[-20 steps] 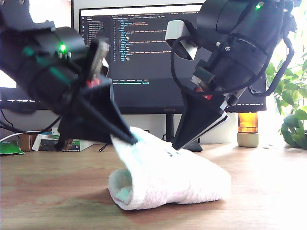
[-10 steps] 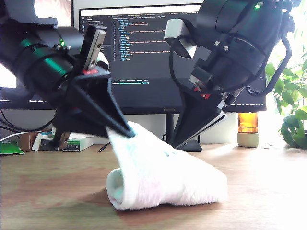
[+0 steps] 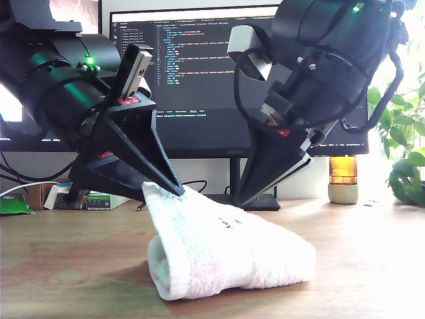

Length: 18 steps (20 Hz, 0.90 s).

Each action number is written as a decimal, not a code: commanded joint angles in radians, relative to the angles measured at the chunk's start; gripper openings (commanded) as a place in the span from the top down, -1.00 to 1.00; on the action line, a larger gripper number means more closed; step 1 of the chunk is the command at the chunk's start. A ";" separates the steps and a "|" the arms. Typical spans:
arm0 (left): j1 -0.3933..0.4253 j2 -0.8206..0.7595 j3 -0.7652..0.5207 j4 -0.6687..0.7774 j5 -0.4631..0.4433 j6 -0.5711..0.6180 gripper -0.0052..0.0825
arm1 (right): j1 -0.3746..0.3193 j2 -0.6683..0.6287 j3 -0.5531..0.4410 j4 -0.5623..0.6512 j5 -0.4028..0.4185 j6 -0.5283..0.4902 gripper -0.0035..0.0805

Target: Fold the tea towel to a neat square and place it to the right

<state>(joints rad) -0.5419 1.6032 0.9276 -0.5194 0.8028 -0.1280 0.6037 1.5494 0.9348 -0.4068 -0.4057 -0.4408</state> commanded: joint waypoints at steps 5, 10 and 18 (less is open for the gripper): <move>-0.003 -0.008 0.032 -0.008 0.032 -0.003 0.94 | 0.005 0.002 0.017 0.018 -0.004 0.006 0.91; -0.003 -0.008 0.091 -0.027 -0.011 -0.003 0.94 | 0.005 0.002 0.017 0.028 -0.004 0.007 0.91; 0.023 0.001 0.091 0.005 -0.253 0.078 0.94 | 0.006 0.002 0.017 0.045 -0.004 0.008 0.91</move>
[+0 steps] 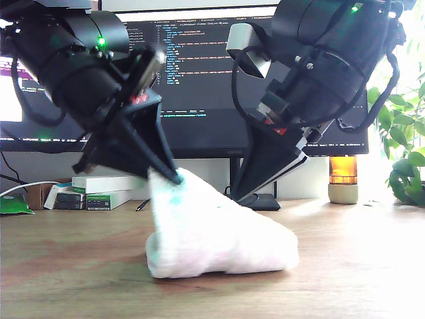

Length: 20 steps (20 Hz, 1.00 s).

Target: Fold the tea towel to a neat square and place it to the right

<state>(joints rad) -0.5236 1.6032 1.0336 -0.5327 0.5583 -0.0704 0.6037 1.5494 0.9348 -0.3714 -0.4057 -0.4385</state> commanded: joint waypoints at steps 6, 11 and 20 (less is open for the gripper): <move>0.005 0.087 -0.015 0.141 -0.031 0.045 0.94 | 0.053 0.004 0.017 0.093 -0.003 0.005 0.90; 0.011 0.155 -0.015 0.206 -0.073 0.080 0.94 | 0.061 0.090 0.017 0.174 0.035 0.004 0.94; 0.024 0.171 -0.015 0.281 -0.107 0.125 0.94 | 0.062 0.301 0.017 0.139 0.037 -0.049 0.94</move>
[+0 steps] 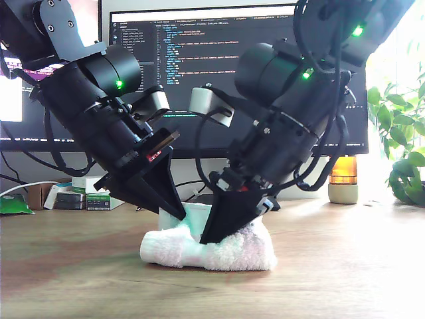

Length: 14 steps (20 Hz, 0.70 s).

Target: Fold the tea towel to a neat square and place it to the right

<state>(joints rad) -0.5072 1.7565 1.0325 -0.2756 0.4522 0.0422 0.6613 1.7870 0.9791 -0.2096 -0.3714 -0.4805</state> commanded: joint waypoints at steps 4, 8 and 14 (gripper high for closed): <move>0.009 0.023 -0.014 0.114 -0.034 0.020 0.94 | 0.013 0.069 -0.027 -0.058 -0.056 -0.010 0.94; 0.028 0.037 -0.014 0.109 -0.037 0.074 0.94 | 0.013 0.069 -0.027 -0.095 -0.065 -0.010 0.94; 0.114 -0.033 0.007 0.029 -0.048 0.113 0.52 | 0.003 0.069 -0.027 -0.093 -0.065 0.002 0.94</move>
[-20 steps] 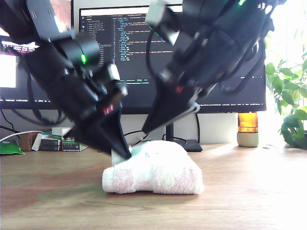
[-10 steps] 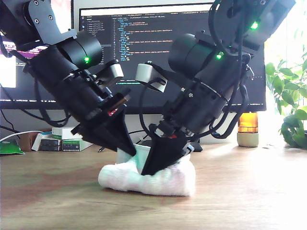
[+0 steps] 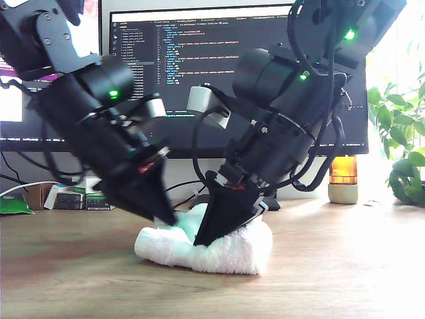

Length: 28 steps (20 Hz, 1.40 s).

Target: Fold the tea towel to a neat square and place it to the right

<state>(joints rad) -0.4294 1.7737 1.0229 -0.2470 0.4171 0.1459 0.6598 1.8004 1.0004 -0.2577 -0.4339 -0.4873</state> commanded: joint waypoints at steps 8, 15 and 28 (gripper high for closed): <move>0.083 -0.268 0.027 -0.139 0.024 0.010 0.60 | 0.005 0.020 -0.031 -0.051 -0.014 0.054 0.94; 0.082 -0.372 -0.005 -0.137 0.054 0.038 0.94 | 0.005 -0.174 -0.027 -0.041 -0.016 0.069 0.94; -0.057 -0.872 -0.503 0.171 0.021 -0.140 0.94 | -0.076 -0.186 -0.028 0.031 -0.069 -0.150 0.94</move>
<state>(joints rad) -0.4694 0.9131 0.5529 -0.0914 0.4530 0.0196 0.5896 1.5883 0.9855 -0.2409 -0.4900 -0.6308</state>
